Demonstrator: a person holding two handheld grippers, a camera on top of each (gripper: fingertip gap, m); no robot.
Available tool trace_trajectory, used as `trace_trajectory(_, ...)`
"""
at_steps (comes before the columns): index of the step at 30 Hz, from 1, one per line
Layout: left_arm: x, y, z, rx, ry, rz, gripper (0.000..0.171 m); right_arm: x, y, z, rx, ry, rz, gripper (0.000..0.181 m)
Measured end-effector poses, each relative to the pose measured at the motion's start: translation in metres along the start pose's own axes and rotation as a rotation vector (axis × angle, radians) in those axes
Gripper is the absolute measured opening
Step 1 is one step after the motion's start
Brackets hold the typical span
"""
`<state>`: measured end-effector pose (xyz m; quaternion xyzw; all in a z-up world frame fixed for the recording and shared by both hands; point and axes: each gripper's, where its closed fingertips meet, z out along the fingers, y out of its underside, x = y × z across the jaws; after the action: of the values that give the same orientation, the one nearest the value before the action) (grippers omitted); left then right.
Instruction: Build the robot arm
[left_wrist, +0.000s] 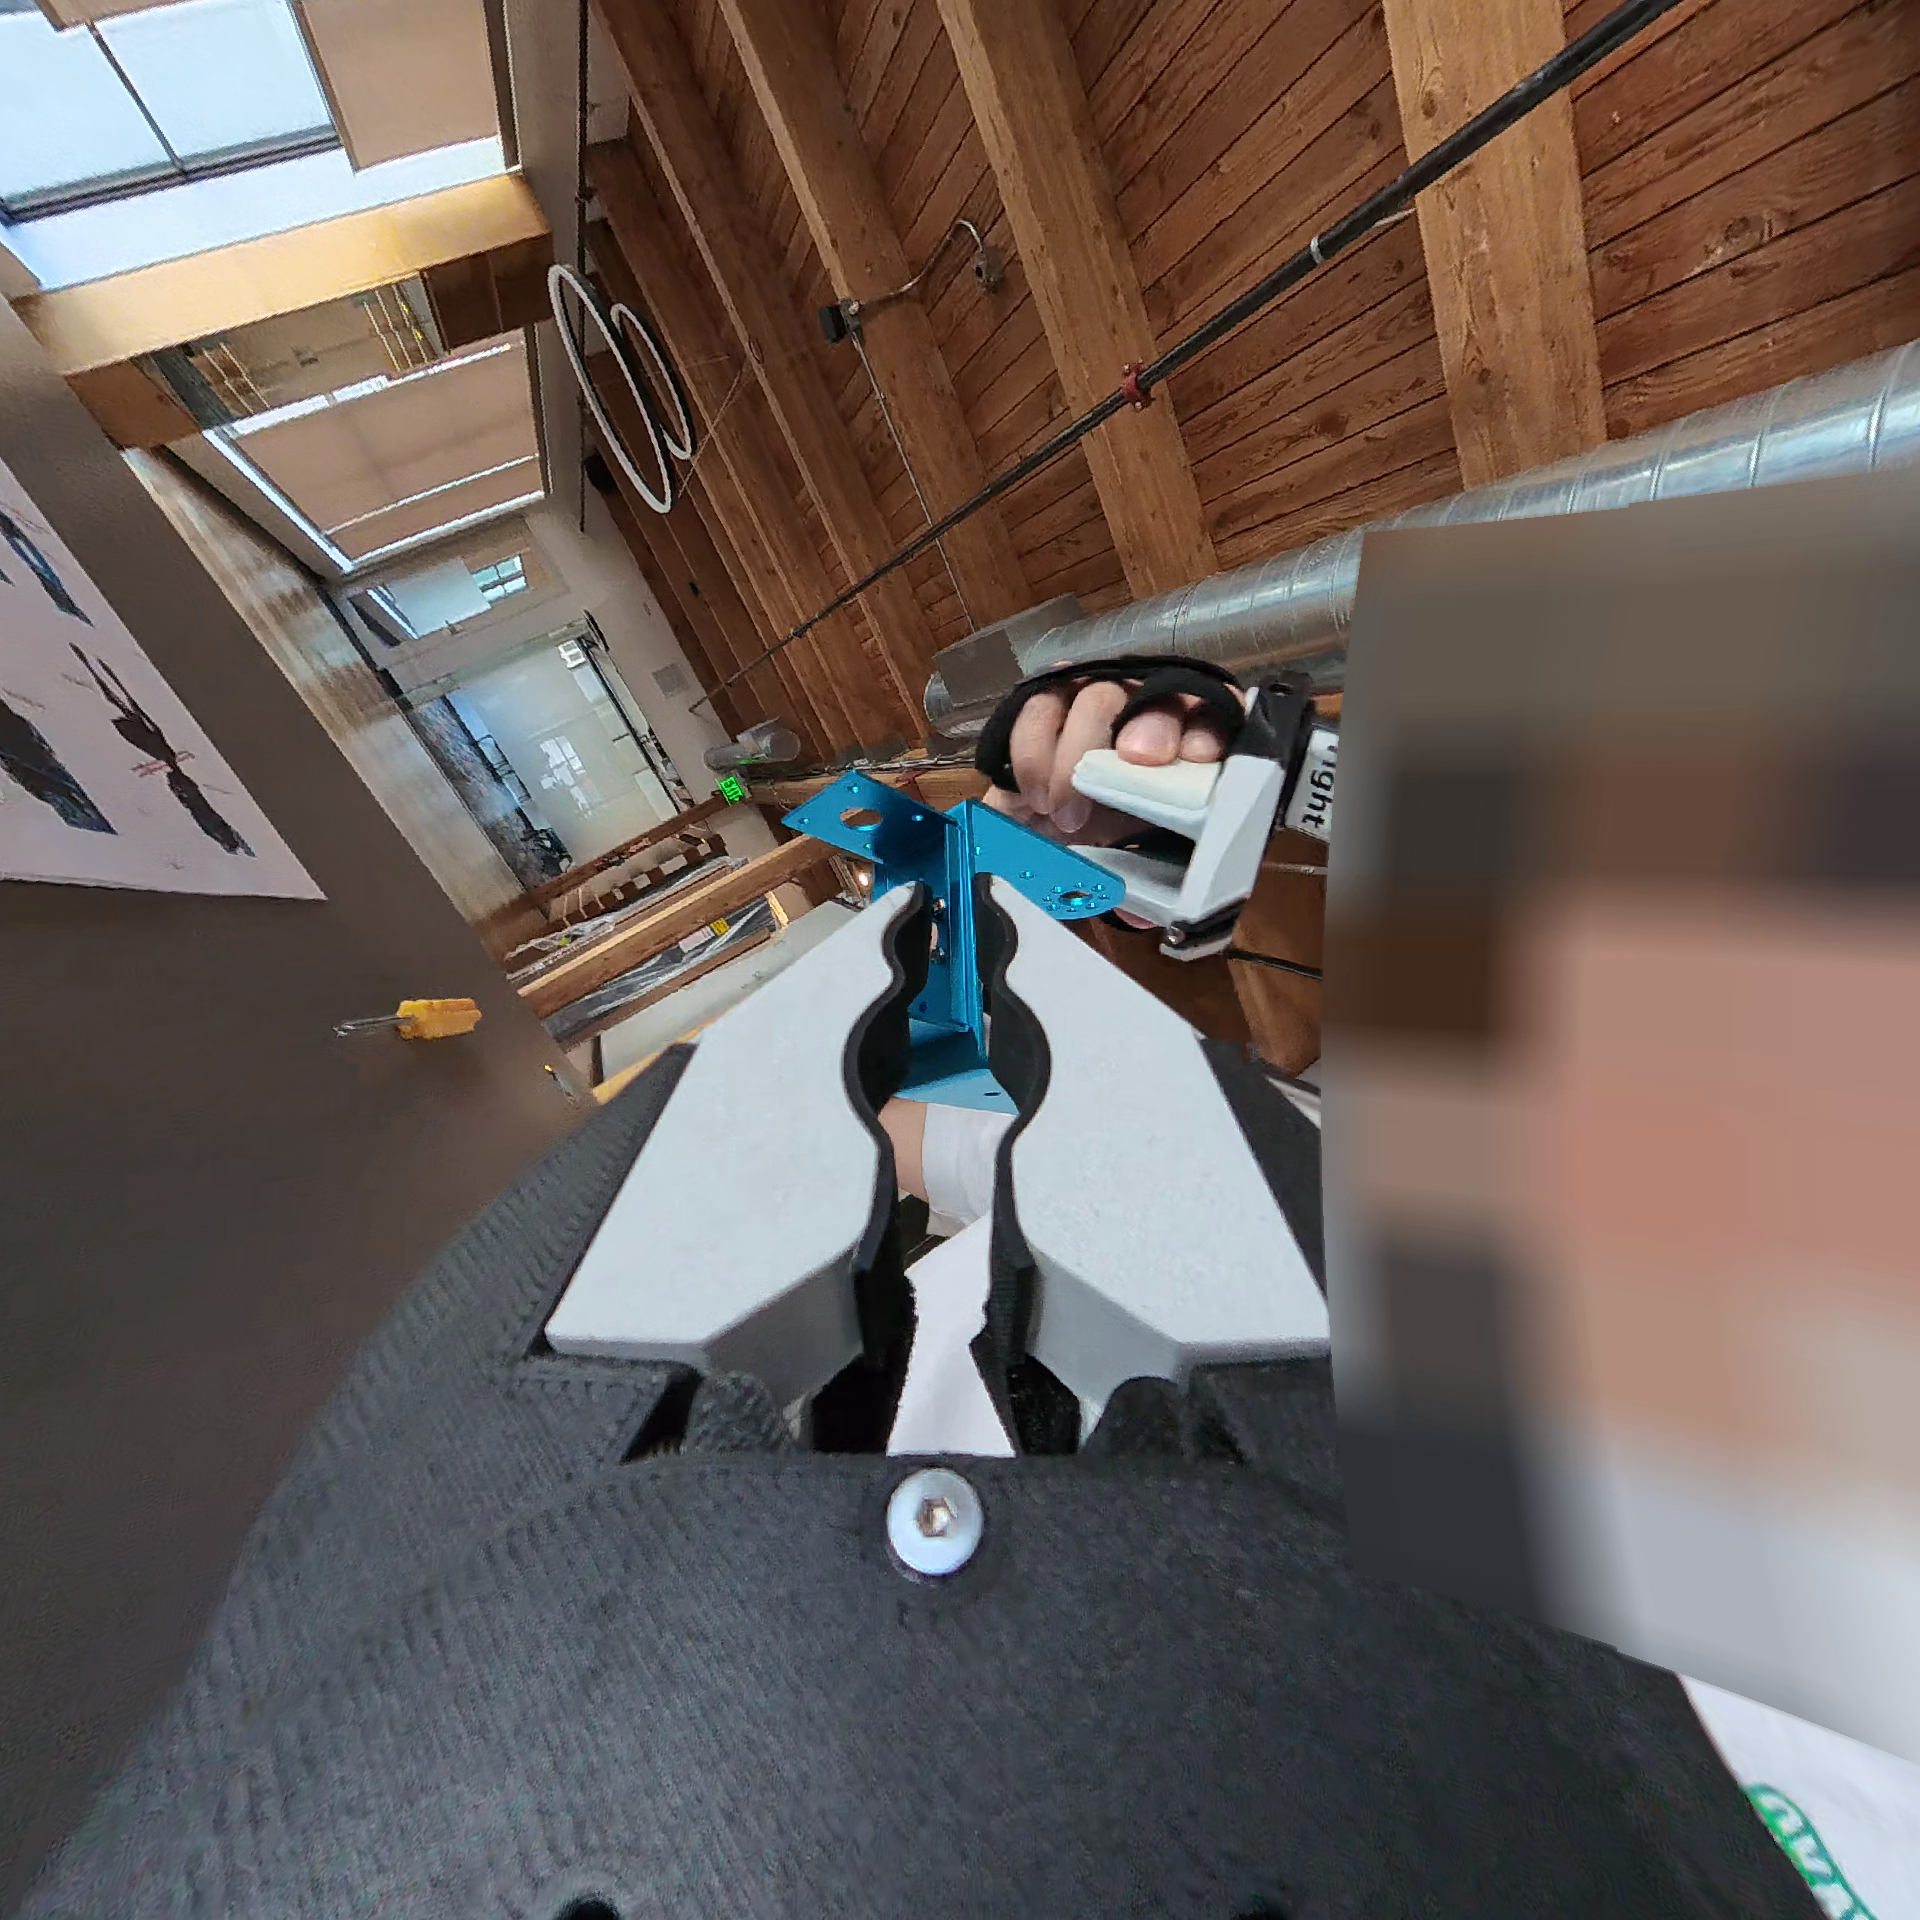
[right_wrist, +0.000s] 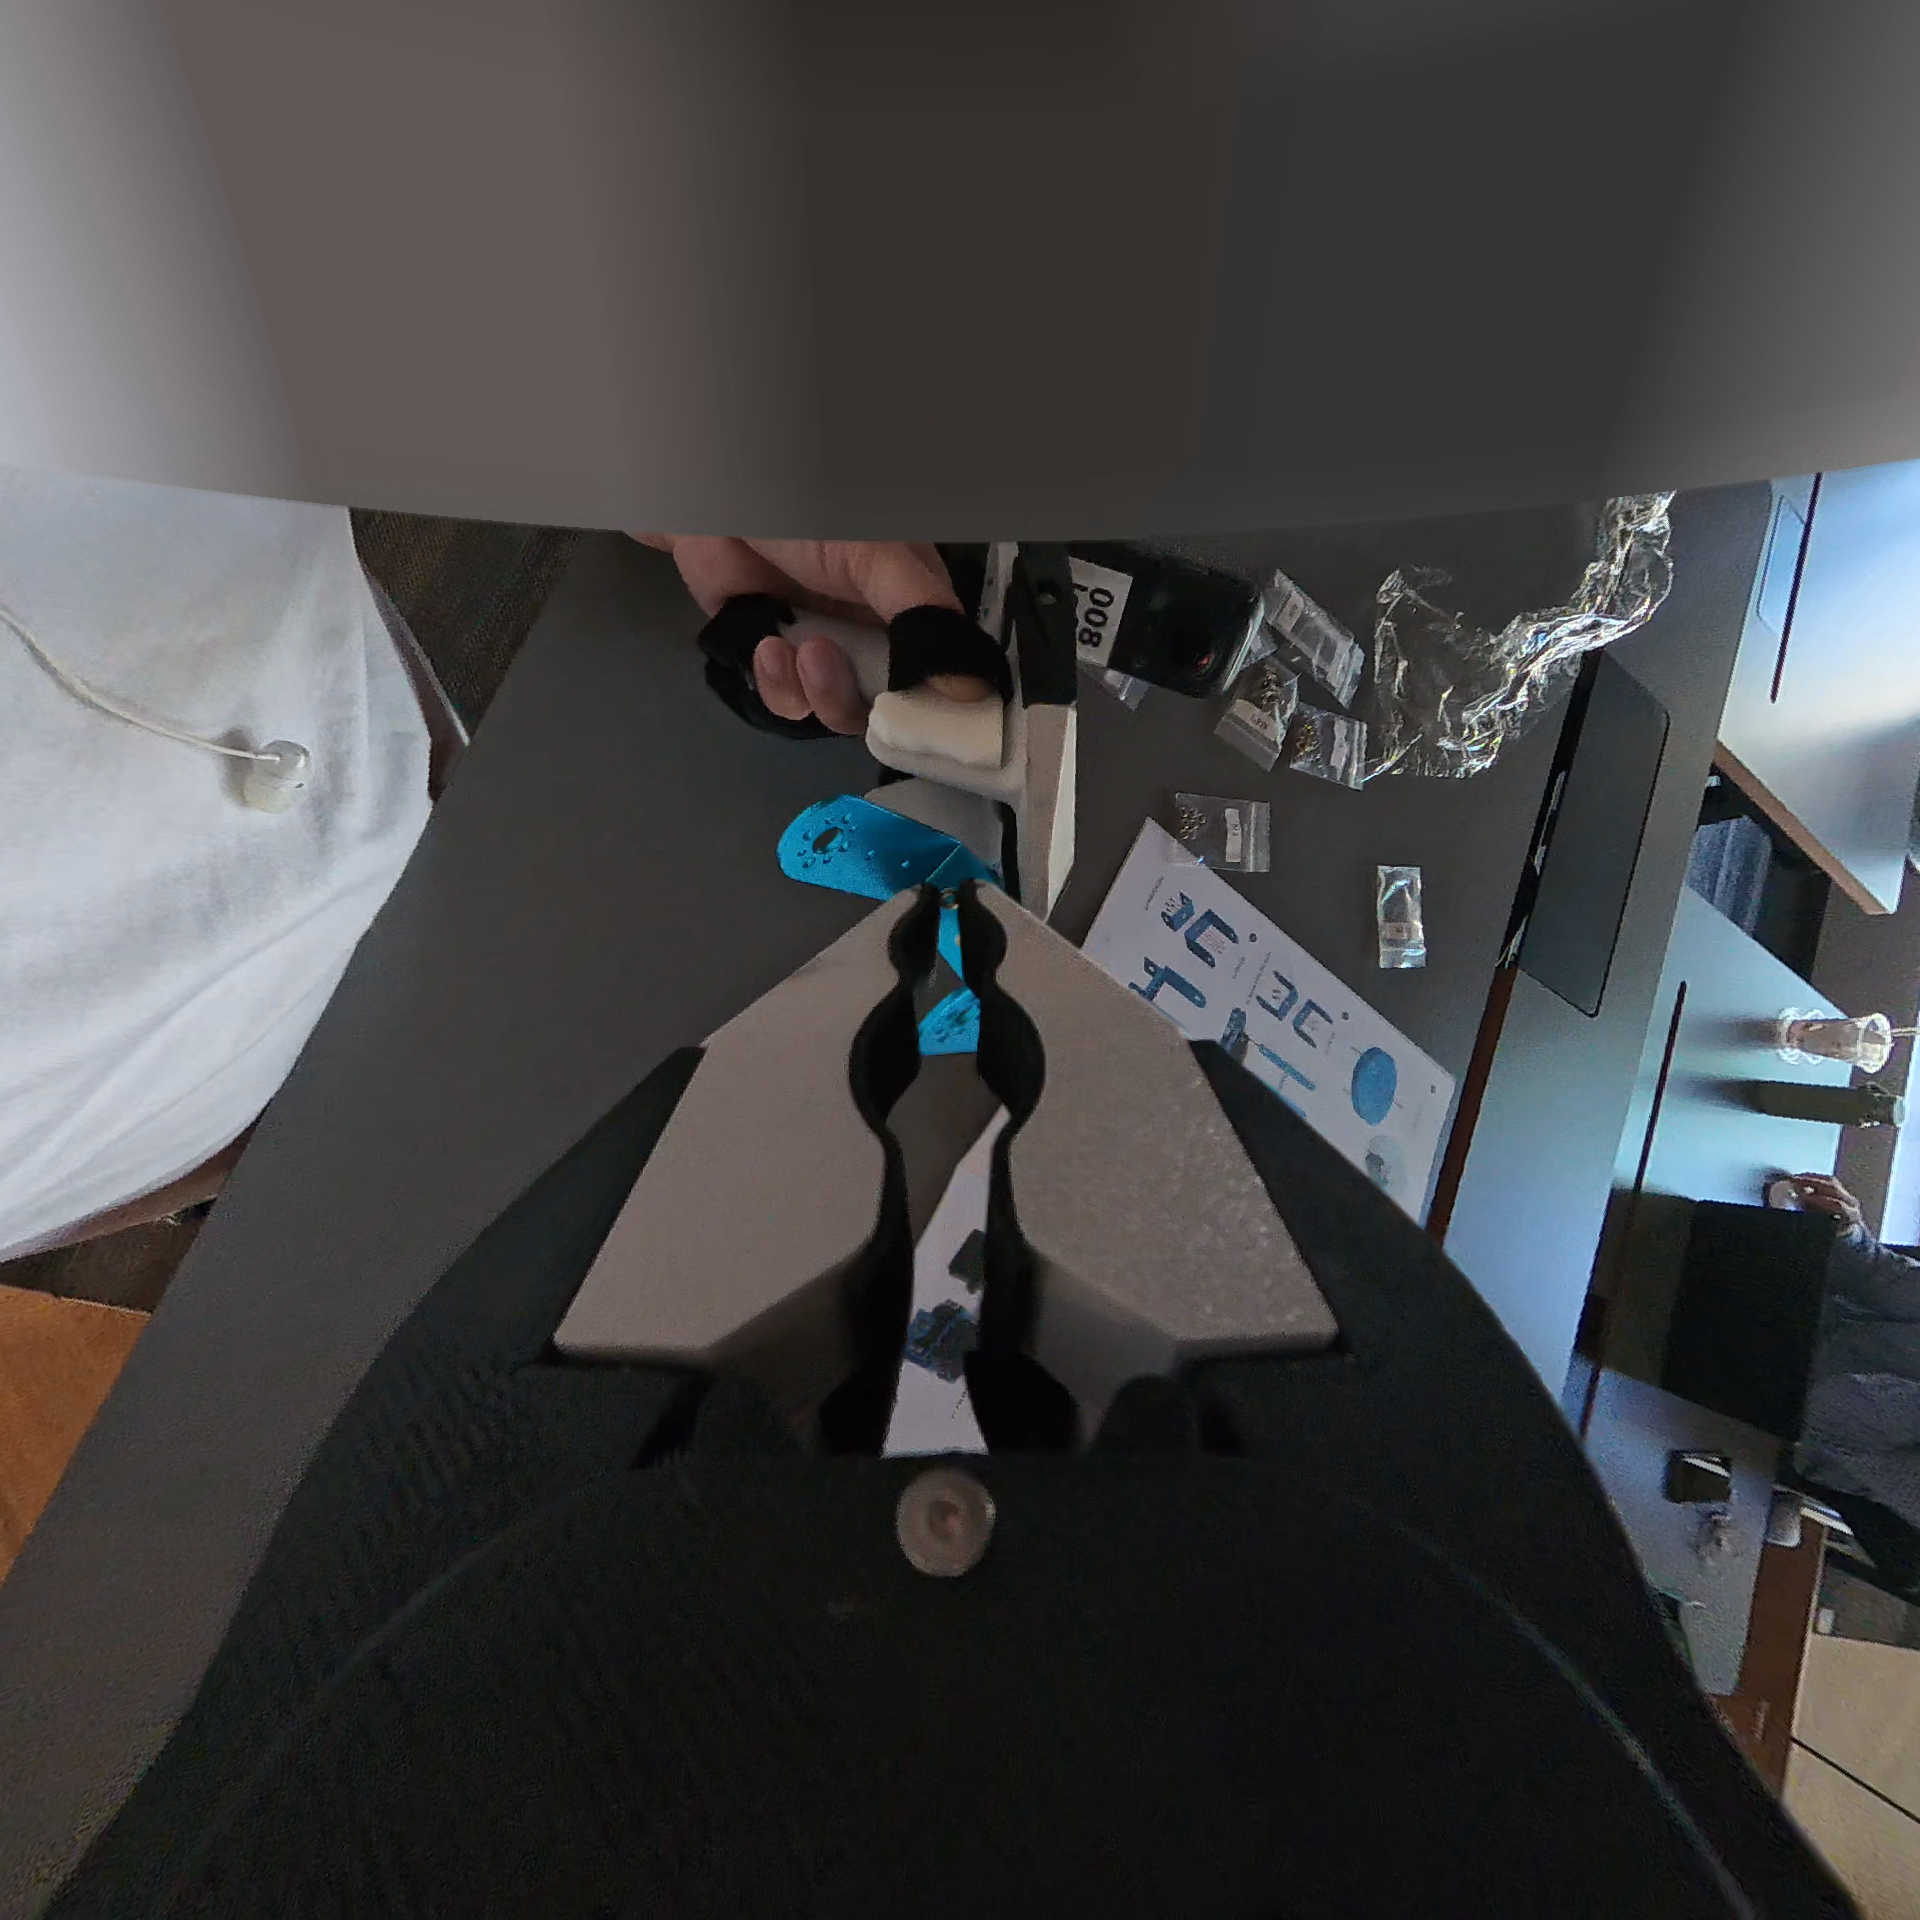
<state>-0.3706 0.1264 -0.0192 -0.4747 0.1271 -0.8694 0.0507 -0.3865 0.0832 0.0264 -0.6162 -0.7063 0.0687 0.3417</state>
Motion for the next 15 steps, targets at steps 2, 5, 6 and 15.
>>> trace_trajectory(2, -0.005, -0.001, 0.004, 0.024, -0.013, -0.047, 0.007, 0.004, 0.002, 0.005, -0.030, 0.012, -0.034, 0.002)
trace_trajectory(5, -0.016, -0.003, 0.007, 0.067, -0.073, -0.087, 0.007, 0.009, 0.011, 0.012, -0.083, 0.027, -0.052, 0.002)
trace_trajectory(6, -0.019, -0.003, 0.007, 0.084, -0.096, -0.097, 0.007, 0.011, 0.013, 0.014, -0.084, 0.038, -0.049, 0.002)
trace_trajectory(15, -0.051, -0.008, 0.000, 0.219, -0.228, -0.195, 0.006, 0.013, 0.067, 0.046, -0.241, 0.116, -0.110, 0.002)
